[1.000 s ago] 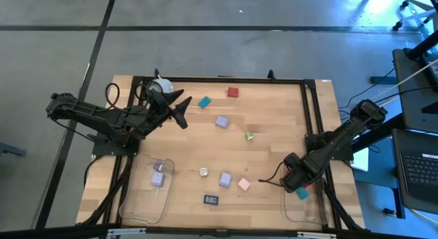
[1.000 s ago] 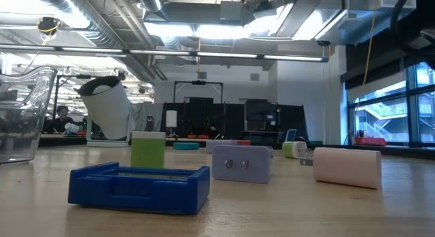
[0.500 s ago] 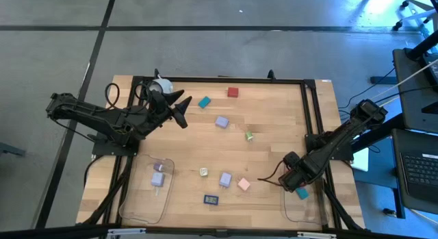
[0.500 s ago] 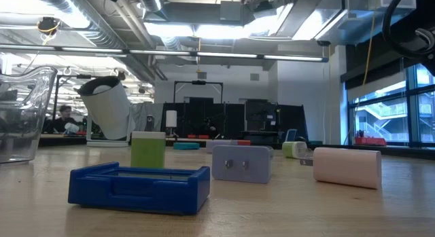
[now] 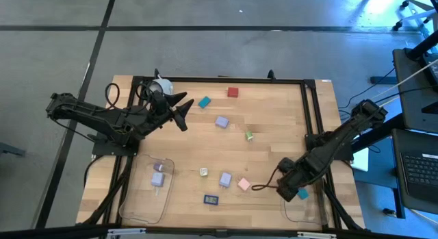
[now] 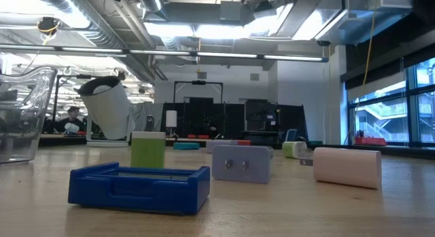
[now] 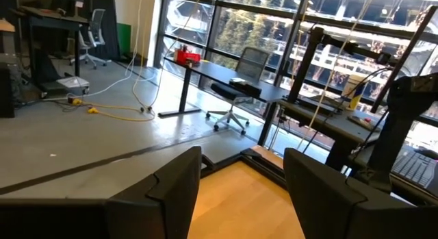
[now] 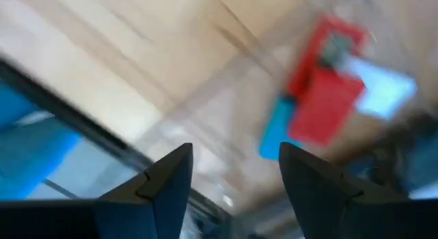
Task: Pick & Place Office items
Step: Put the white adapter into the left transparent bin
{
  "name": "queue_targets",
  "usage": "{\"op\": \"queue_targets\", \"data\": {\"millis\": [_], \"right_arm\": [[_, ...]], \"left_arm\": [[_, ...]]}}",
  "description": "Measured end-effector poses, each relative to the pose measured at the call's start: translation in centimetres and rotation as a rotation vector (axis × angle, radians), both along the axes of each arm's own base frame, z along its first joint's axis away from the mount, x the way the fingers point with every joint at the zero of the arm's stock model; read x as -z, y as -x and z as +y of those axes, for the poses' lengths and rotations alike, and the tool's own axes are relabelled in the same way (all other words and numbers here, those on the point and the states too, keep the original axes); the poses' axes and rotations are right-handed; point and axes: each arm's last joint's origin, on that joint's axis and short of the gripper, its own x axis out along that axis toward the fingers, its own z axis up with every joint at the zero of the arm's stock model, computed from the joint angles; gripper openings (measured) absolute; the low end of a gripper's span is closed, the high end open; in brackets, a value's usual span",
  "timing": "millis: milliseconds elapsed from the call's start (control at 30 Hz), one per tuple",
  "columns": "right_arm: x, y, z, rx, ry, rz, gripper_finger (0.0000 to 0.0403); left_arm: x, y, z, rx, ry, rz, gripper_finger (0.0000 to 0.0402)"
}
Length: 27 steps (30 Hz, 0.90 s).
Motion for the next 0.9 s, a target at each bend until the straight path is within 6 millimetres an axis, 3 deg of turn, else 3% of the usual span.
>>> {"op": "queue_targets", "data": {"millis": [167, 300, 533, 667, 900], "right_arm": [[-3.2, -2.1, -0.3, -0.042, 0.135, -0.298, 0.0202], [-4.0, -3.3, -0.7, -0.122, 0.262, -0.472, 0.0203], [-4.0, -4.6, -2.5, -0.080, 0.306, -0.493, 0.0248], [-3.8, -5.6, -2.9, -0.143, 0.324, -0.515, 0.0285], [-1.0, -8.2, -2.1, -0.318, 0.370, -0.504, 0.0315]], "left_arm": [[0.0, 0.0, 0.1, -0.008, 0.000, 0.000, 0.0203], [0.0, 0.0, 0.2, -0.013, 0.000, 0.000, 0.0204], [0.0, 0.0, 0.2, -0.012, 0.000, 0.000, 0.0203], [0.1, 0.0, 0.2, -0.011, -0.002, 0.012, 0.0205], [1.1, 0.0, 0.2, 0.006, -0.023, 0.126, 0.0202]]}}
